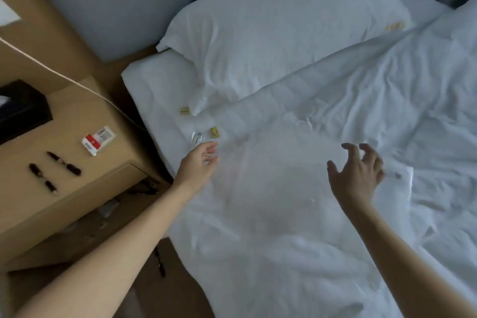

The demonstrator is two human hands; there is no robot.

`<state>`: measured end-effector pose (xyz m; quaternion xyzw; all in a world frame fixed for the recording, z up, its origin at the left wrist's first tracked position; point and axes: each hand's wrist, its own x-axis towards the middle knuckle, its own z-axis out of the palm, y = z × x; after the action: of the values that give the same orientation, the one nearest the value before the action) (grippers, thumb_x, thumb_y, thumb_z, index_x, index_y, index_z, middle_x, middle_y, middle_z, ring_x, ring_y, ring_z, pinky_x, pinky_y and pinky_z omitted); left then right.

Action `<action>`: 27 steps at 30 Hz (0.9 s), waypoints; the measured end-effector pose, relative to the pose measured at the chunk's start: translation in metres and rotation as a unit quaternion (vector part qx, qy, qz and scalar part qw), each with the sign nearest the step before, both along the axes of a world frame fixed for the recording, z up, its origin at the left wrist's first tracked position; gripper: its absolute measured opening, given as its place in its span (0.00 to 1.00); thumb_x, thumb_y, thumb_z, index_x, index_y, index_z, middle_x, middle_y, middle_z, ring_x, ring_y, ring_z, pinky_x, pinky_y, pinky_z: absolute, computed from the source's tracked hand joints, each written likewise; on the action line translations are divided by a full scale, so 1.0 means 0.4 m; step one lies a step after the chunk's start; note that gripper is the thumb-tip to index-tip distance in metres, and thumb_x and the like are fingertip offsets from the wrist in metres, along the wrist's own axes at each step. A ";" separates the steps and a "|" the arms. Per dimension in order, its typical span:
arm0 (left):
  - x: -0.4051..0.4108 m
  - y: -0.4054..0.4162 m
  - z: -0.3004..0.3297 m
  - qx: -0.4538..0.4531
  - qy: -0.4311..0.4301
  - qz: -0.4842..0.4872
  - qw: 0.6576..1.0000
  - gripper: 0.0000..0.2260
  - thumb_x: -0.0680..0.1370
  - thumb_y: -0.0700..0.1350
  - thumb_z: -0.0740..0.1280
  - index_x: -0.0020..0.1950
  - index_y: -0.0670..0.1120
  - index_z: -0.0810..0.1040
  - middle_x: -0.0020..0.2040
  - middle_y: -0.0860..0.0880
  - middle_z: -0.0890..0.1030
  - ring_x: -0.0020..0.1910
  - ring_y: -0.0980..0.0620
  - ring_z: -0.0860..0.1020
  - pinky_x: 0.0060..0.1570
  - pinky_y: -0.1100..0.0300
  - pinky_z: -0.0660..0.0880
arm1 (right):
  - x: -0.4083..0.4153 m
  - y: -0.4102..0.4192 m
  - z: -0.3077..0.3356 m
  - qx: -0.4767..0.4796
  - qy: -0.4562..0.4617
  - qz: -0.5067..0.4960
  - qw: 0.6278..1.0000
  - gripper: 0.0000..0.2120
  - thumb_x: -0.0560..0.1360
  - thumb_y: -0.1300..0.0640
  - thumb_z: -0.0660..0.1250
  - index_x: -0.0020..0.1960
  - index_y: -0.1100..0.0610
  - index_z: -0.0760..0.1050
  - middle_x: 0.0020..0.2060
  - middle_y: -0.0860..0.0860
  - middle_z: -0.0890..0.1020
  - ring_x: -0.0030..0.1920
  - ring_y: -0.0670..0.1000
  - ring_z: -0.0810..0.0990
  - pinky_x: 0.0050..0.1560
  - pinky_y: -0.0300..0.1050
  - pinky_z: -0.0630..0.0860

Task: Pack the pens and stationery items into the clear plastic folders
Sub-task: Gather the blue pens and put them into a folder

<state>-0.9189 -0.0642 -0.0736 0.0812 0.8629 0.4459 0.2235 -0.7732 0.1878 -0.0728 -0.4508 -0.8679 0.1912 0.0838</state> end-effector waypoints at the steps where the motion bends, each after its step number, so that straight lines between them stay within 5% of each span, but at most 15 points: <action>1: 0.000 -0.042 0.012 0.007 0.002 0.013 1.000 0.16 0.78 0.38 0.66 0.66 0.43 0.73 0.59 0.47 0.78 0.53 0.55 0.76 0.54 0.66 0.69 | -0.024 -0.039 0.009 -0.012 0.003 0.021 1.000 0.23 0.74 0.57 0.69 0.67 0.57 0.70 0.70 0.58 0.65 0.72 0.59 0.58 0.68 0.54 0.54; 9: 0.085 -0.478 0.049 0.003 0.013 0.118 0.993 0.15 0.80 0.45 0.63 0.67 0.52 0.71 0.61 0.56 0.75 0.55 0.61 0.73 0.42 0.73 0.67 | -0.114 -0.467 0.040 -0.080 0.026 0.215 0.973 0.22 0.75 0.58 0.68 0.68 0.57 0.69 0.67 0.55 0.70 0.69 0.58 0.64 0.67 0.51 0.58; 17: 0.312 -1.000 -0.031 -0.006 -0.001 0.290 0.957 0.14 0.80 0.42 0.64 0.66 0.48 0.73 0.59 0.52 0.77 0.53 0.59 0.75 0.39 0.76 0.70 | -0.080 -0.985 -0.041 -0.173 0.021 0.380 0.909 0.22 0.77 0.58 0.65 0.70 0.54 0.67 0.66 0.52 0.72 0.65 0.52 0.70 0.66 0.47 0.68; 24: 0.581 -1.243 -0.372 -0.007 -0.075 0.421 0.904 0.12 0.79 0.40 0.64 0.62 0.50 0.75 0.54 0.51 0.79 0.55 0.51 0.78 0.53 0.59 0.74 | 0.049 -1.291 -0.360 -0.300 -0.077 0.415 0.856 0.23 0.77 0.59 0.66 0.71 0.53 0.65 0.59 0.49 0.77 0.51 0.45 0.76 0.42 0.31 0.70; 27: 0.686 -1.260 -0.564 -0.031 -0.103 0.441 0.891 0.12 0.80 0.40 0.63 0.61 0.49 0.75 0.49 0.53 0.78 0.47 0.55 0.77 0.46 0.64 0.73 | 0.100 -1.336 -0.562 -0.334 -0.130 0.403 0.842 0.25 0.76 0.59 0.67 0.71 0.54 0.64 0.58 0.50 0.78 0.50 0.44 0.76 0.40 0.30 0.70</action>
<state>-0.6444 -0.5681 -0.2993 -0.3609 0.7953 0.4779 0.0943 -0.7334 -0.3468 -0.2977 -0.0827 -0.8593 0.4266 -0.2699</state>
